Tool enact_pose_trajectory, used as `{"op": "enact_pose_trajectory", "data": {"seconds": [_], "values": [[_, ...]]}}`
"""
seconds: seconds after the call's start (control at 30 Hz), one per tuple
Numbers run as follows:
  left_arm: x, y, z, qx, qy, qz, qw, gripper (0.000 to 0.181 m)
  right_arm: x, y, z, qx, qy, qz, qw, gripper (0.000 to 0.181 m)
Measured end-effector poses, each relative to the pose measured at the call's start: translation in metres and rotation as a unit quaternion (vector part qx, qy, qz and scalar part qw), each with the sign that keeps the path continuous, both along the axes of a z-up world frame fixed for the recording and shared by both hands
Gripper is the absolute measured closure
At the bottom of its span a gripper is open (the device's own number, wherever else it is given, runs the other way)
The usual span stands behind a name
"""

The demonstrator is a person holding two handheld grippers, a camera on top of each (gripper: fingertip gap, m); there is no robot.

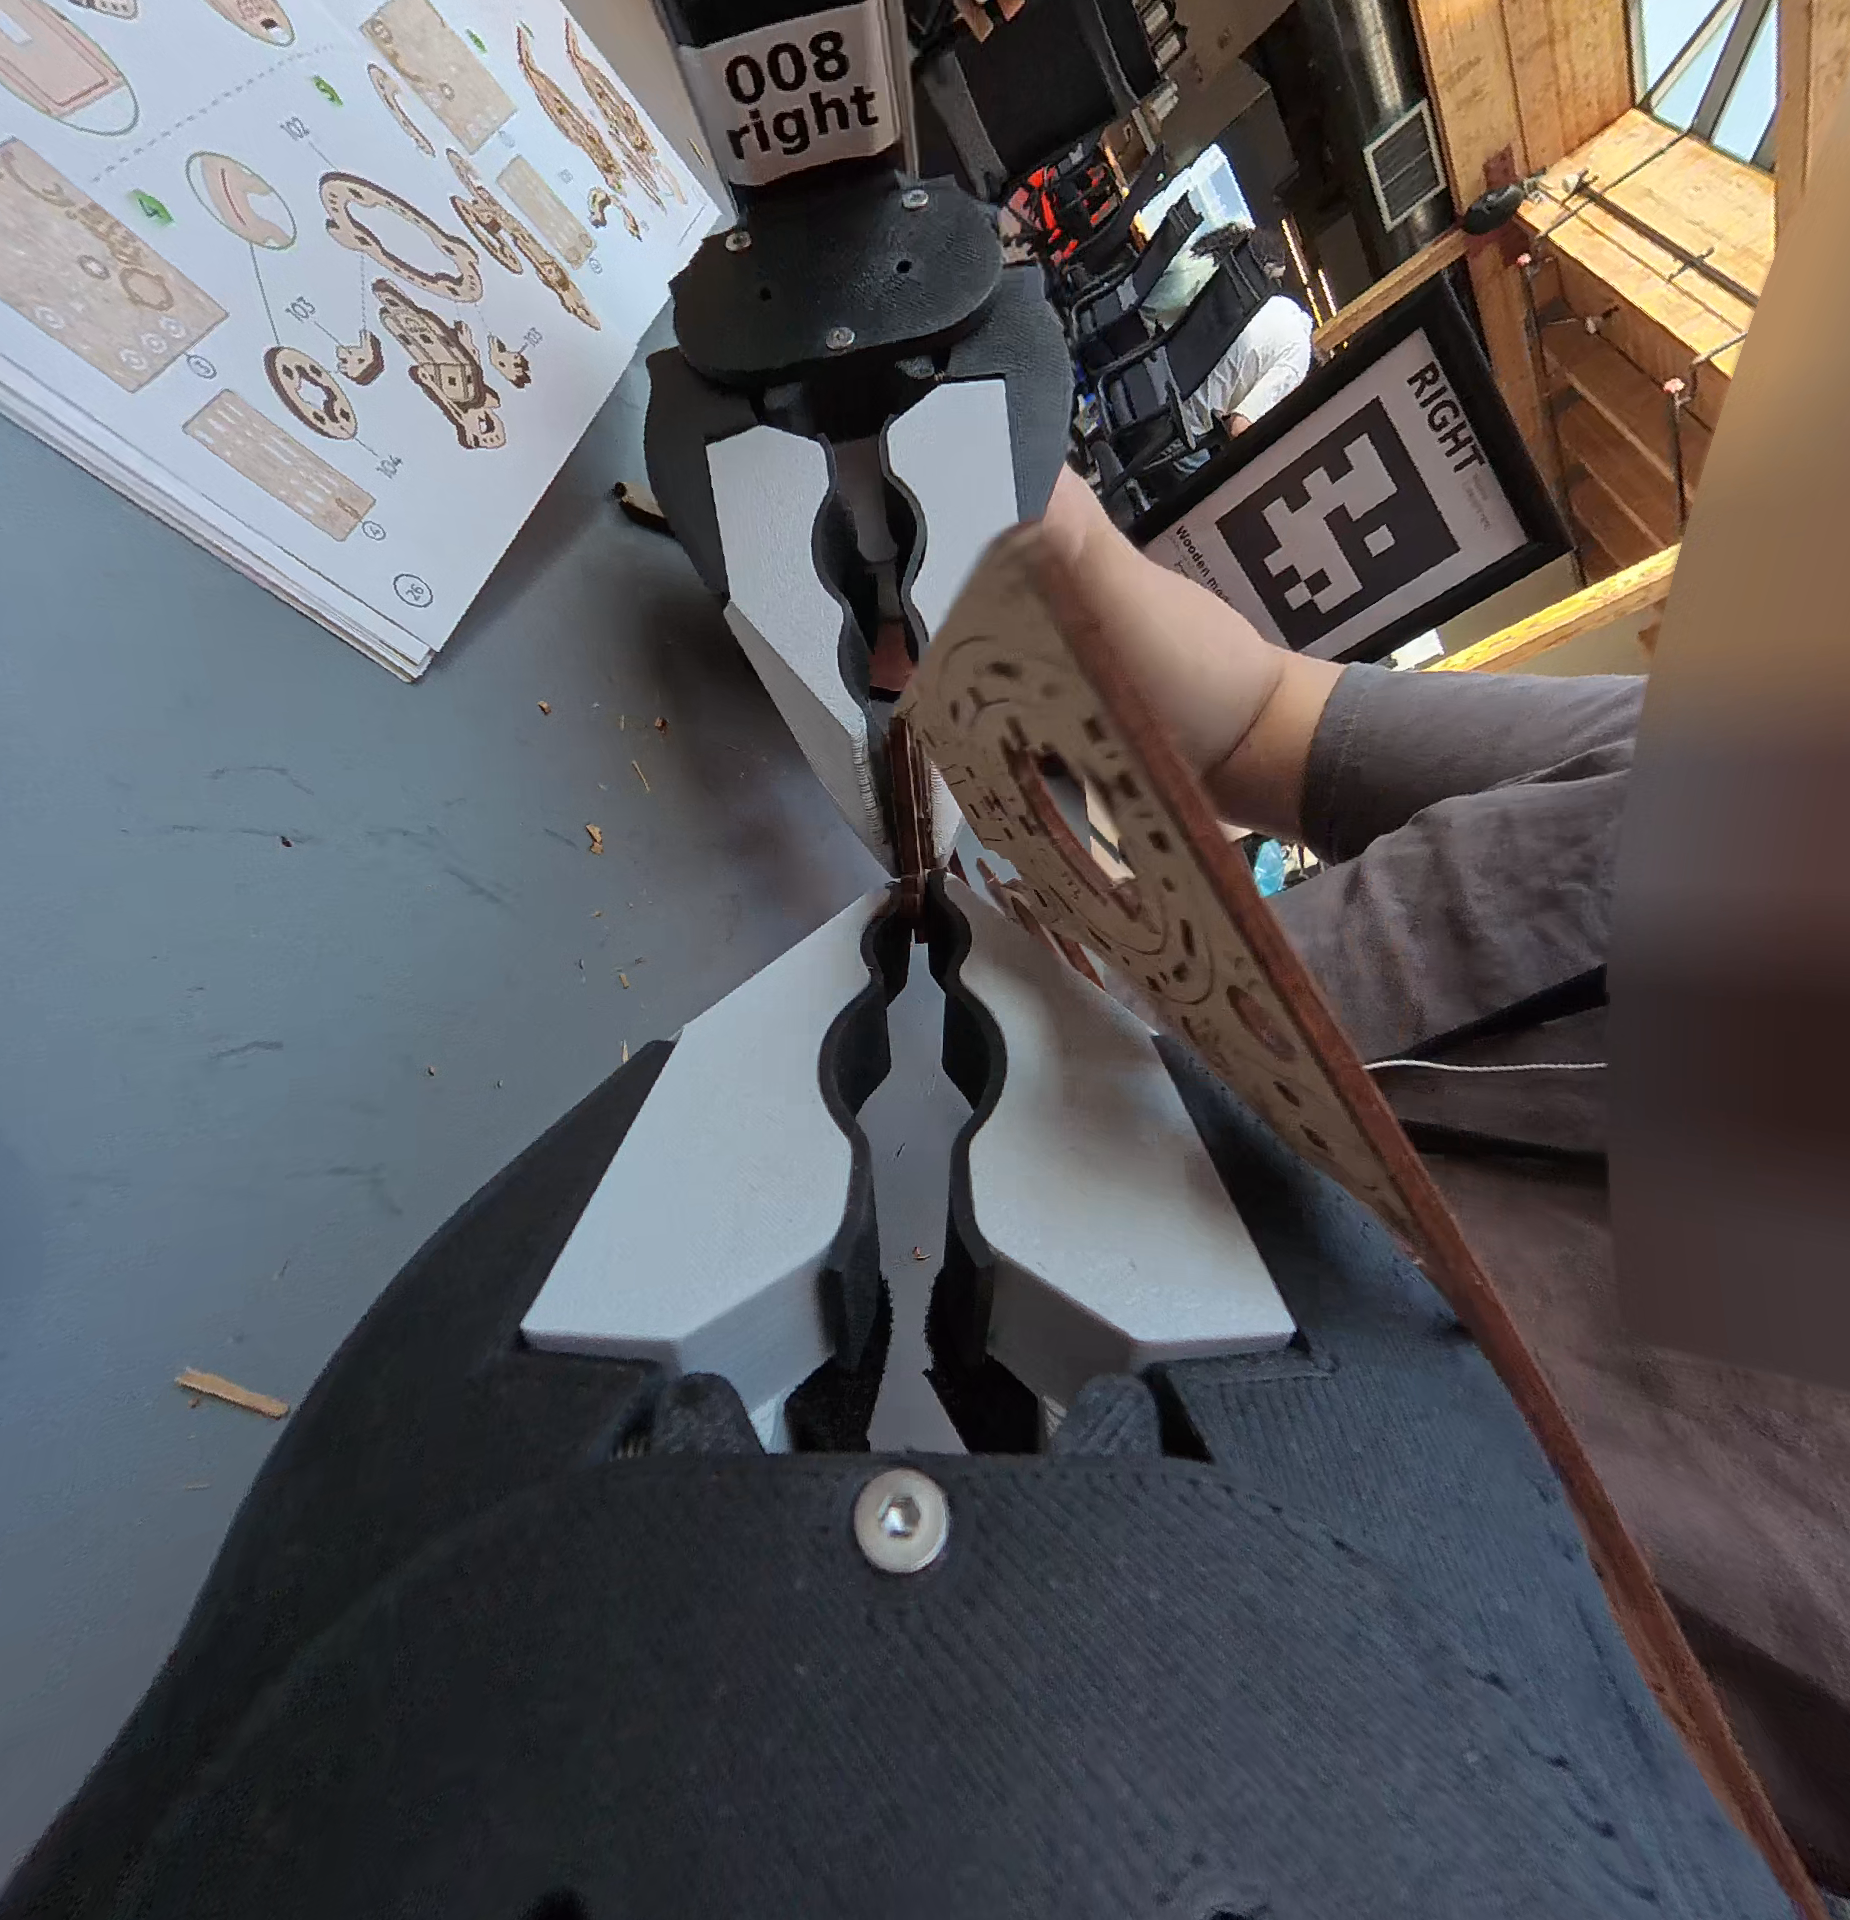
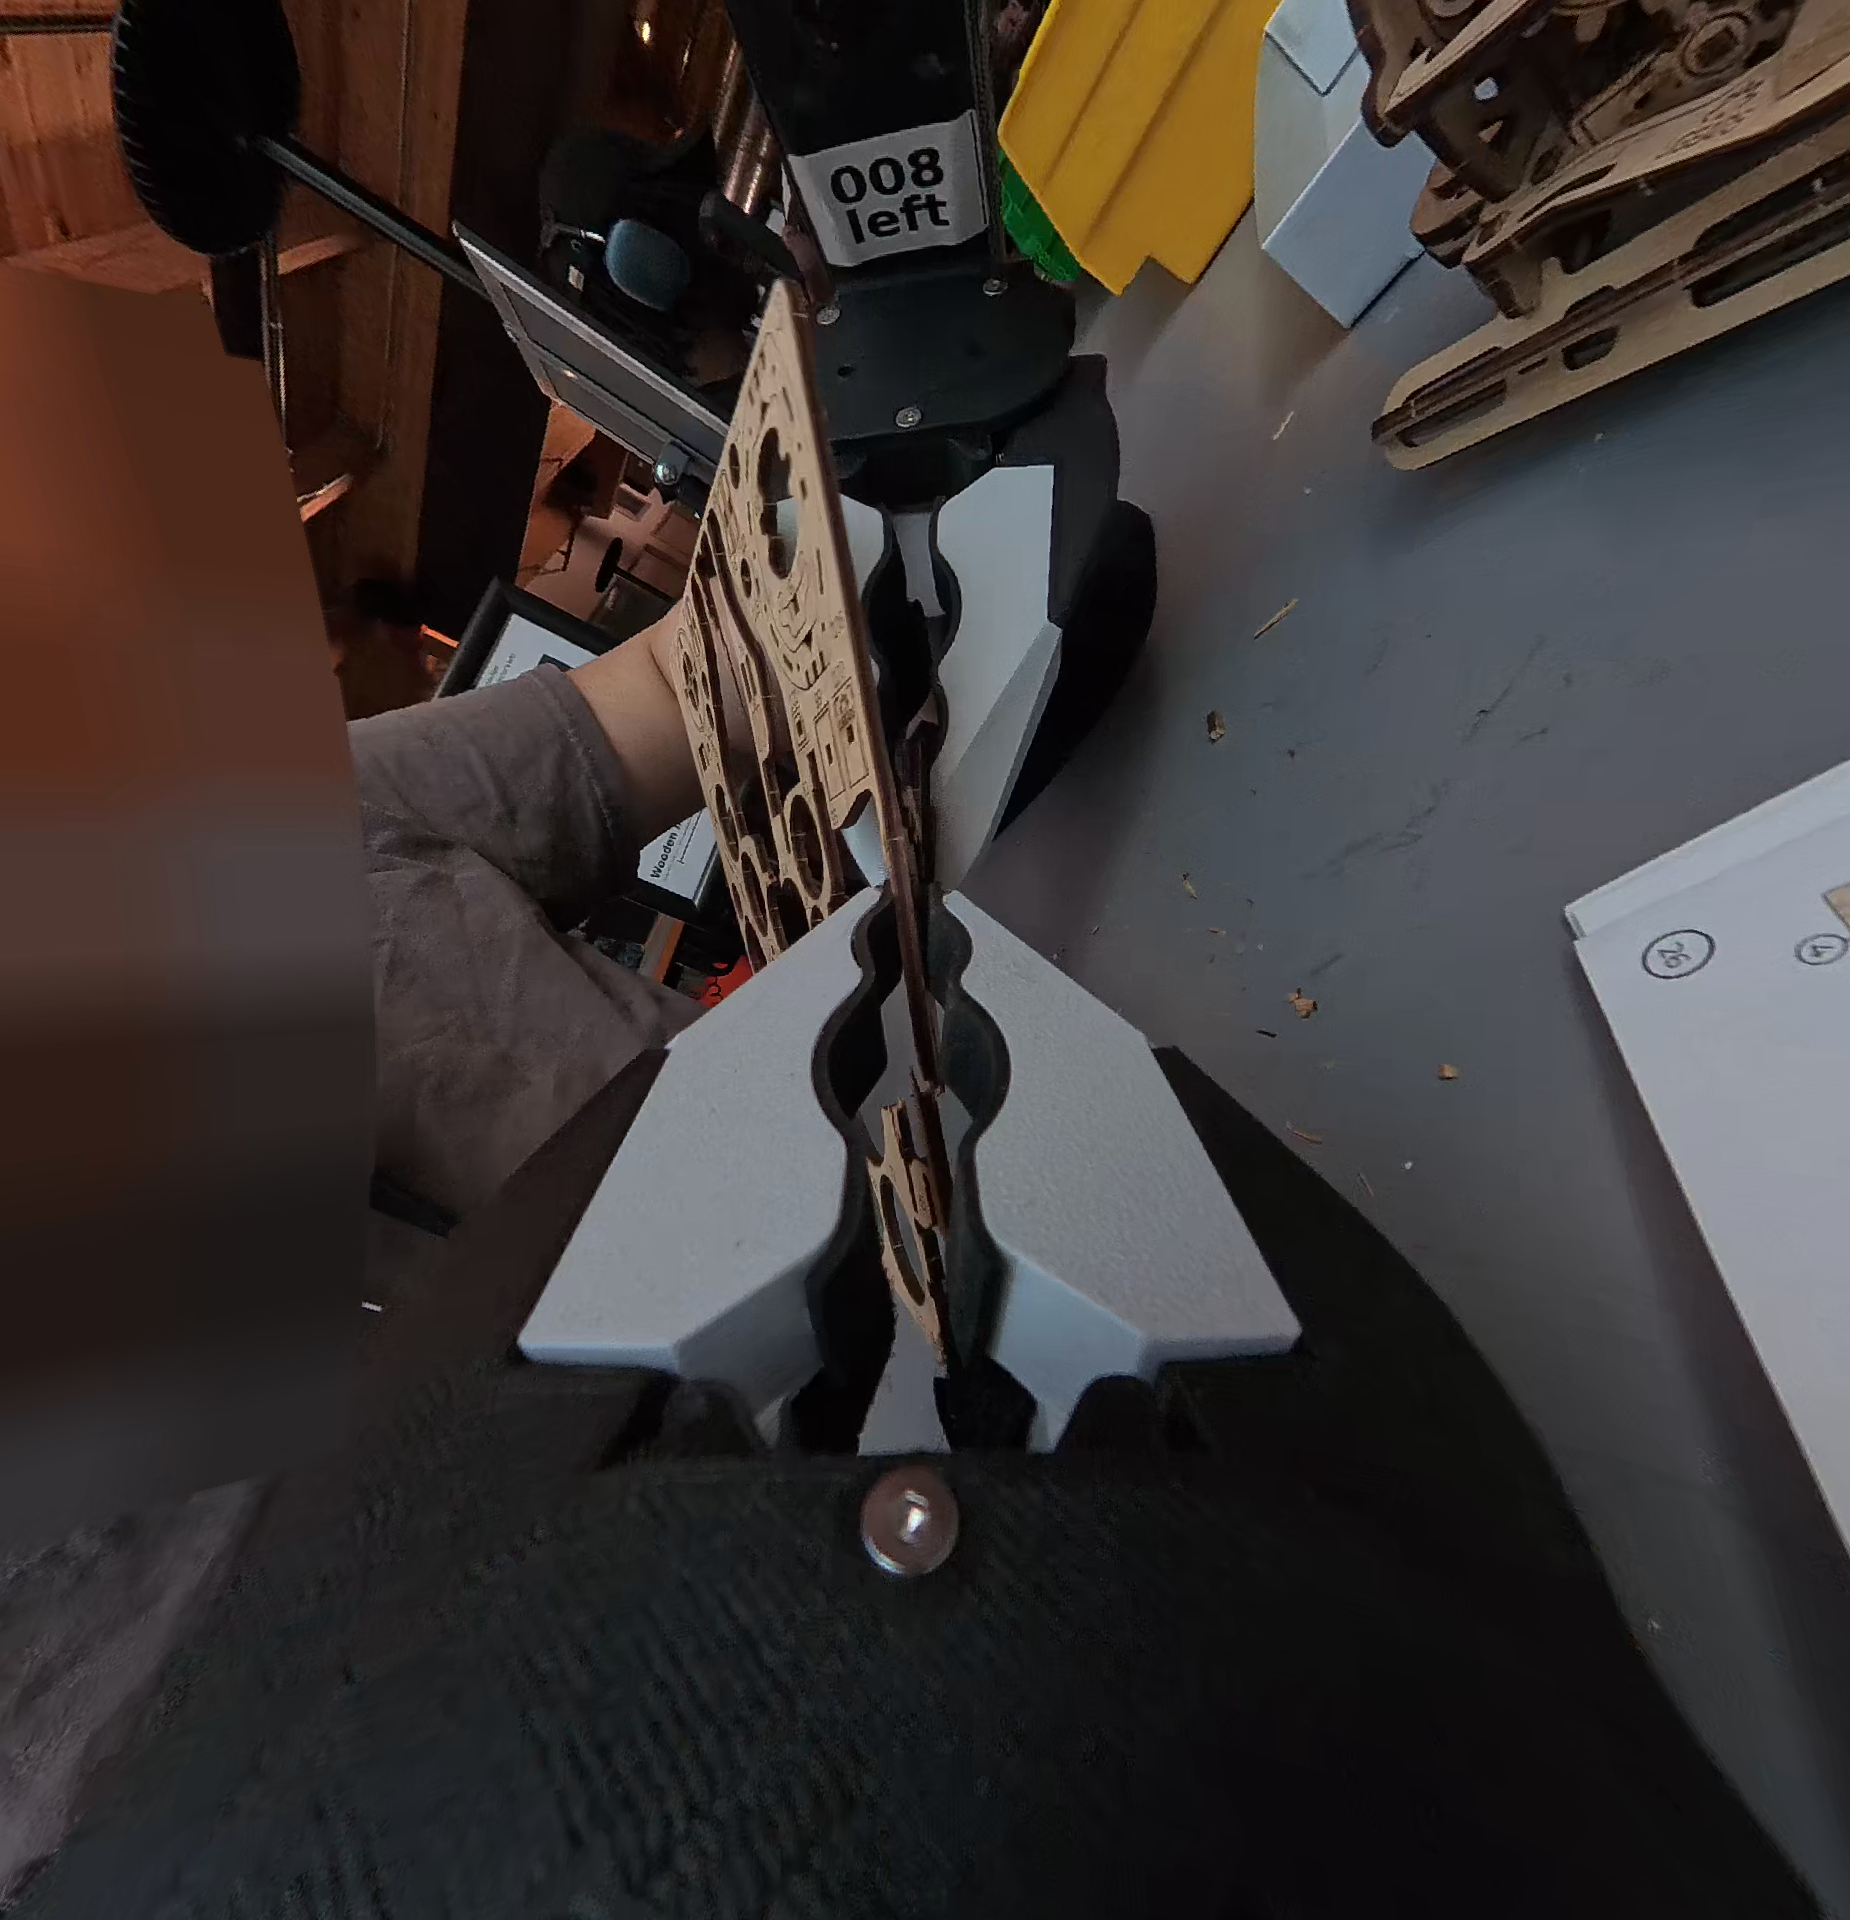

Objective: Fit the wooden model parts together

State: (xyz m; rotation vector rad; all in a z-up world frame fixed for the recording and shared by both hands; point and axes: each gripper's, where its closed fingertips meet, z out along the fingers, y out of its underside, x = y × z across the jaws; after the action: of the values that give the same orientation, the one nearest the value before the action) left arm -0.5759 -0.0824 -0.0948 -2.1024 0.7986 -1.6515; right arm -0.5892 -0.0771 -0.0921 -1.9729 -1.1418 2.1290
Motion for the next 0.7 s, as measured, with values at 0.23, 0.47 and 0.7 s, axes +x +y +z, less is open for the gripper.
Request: {"op": "enact_pose_trajectory", "data": {"seconds": [0.23, 0.47, 0.7], "values": [[0.0, -0.003, -0.003, 0.04, 0.019, -0.017, 0.999, 0.18, 0.001, -0.004, -0.002, -0.013, 0.001, 0.008, 1.0, 0.18], [-0.006, 0.004, -0.003, -0.02, -0.001, 0.013, 1.0, 0.181, -0.001, 0.008, -0.001, 0.02, 0.011, -0.012, 1.0, 0.179], [-0.006, 0.005, -0.004, -0.031, -0.001, 0.013, 0.999, 0.181, 0.011, 0.016, 0.0, 0.056, 0.014, -0.024, 0.998, 0.179]]}}
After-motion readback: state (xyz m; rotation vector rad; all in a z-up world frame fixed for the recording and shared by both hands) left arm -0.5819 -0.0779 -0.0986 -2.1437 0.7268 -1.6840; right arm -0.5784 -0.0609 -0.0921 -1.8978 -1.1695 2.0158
